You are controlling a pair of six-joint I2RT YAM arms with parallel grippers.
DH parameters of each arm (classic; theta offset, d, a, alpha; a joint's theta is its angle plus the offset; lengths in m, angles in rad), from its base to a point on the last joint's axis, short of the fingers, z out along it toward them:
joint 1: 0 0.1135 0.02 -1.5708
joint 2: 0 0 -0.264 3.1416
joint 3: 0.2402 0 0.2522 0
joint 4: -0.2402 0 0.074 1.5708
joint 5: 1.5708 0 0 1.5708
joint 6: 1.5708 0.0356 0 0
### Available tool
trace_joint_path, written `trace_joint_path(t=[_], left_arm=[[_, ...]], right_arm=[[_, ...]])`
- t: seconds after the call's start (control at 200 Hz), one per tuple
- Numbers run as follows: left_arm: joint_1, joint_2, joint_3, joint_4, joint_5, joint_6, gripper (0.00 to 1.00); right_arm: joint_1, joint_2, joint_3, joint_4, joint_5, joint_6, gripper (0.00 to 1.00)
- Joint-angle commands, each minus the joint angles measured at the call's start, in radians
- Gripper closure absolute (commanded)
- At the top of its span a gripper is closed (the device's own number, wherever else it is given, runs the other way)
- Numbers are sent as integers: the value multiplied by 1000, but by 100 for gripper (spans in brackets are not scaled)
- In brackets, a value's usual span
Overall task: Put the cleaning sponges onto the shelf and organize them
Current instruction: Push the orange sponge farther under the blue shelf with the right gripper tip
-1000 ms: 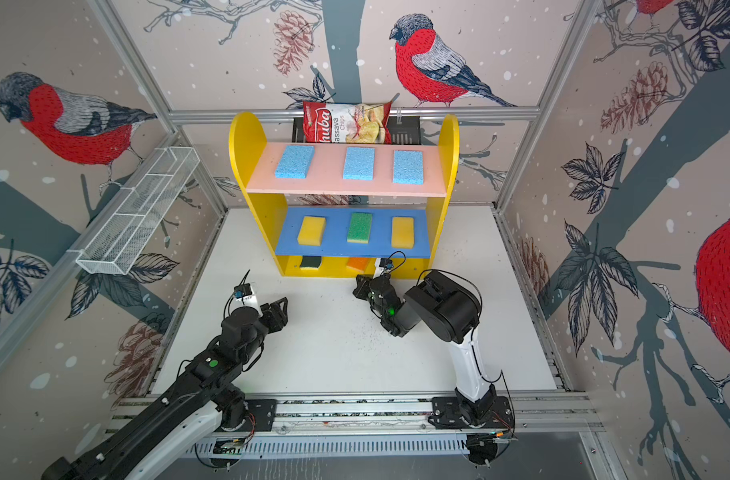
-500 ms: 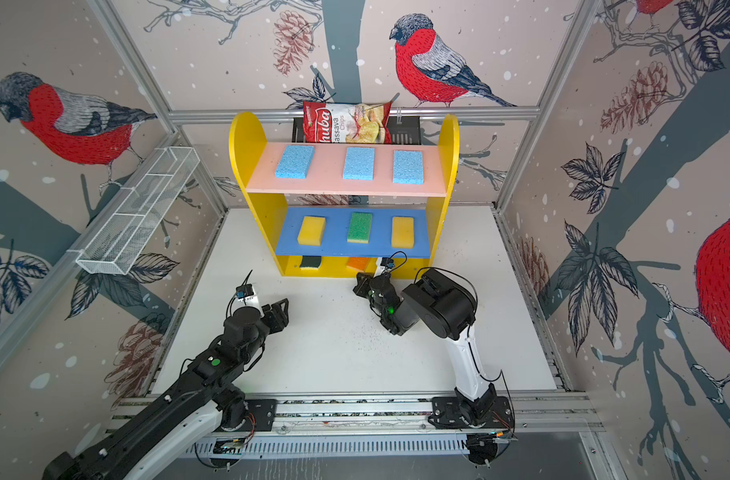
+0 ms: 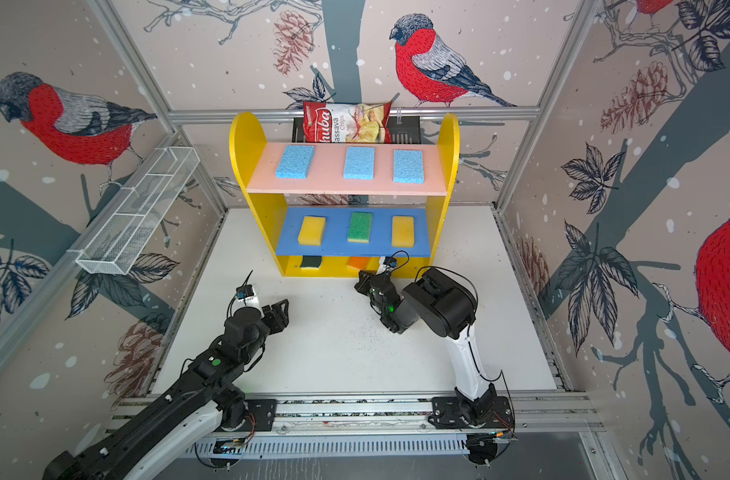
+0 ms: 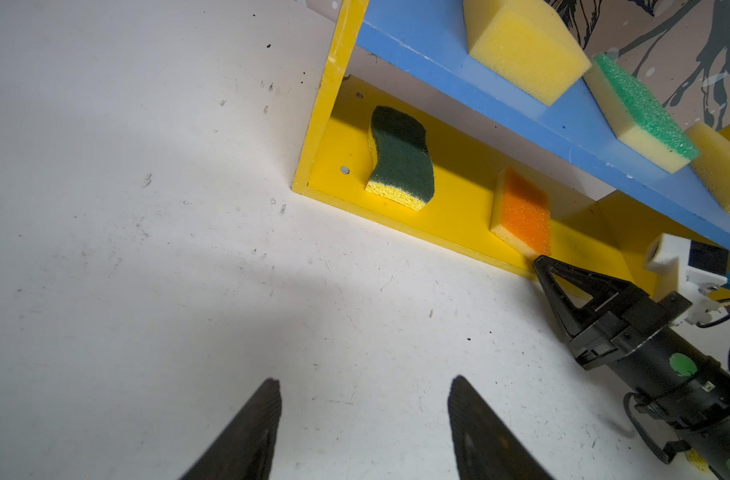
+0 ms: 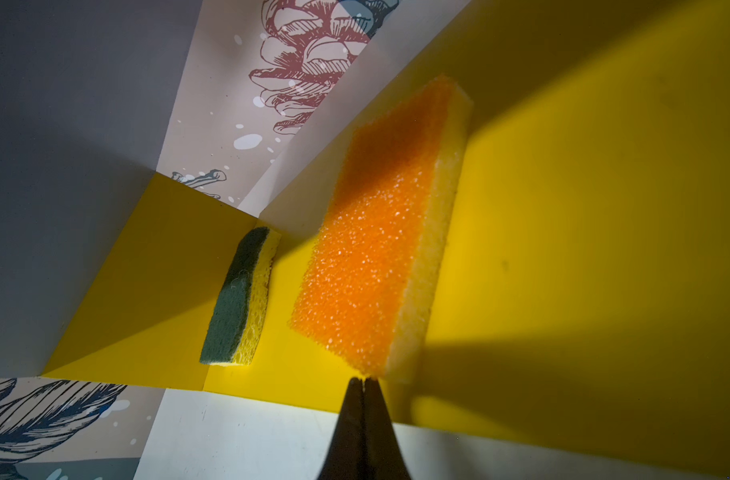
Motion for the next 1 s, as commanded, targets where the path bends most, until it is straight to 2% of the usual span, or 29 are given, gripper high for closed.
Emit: trace_joint_path(t=[0.0, 0.996], left_arm=[[-1, -6, 6, 38, -4, -9, 35], [-1, 10, 3, 35, 2, -11, 35]], right_arm=[[-6, -9, -11, -55, 53, 14, 98], [-44, -42, -29, -89, 92, -7, 98]])
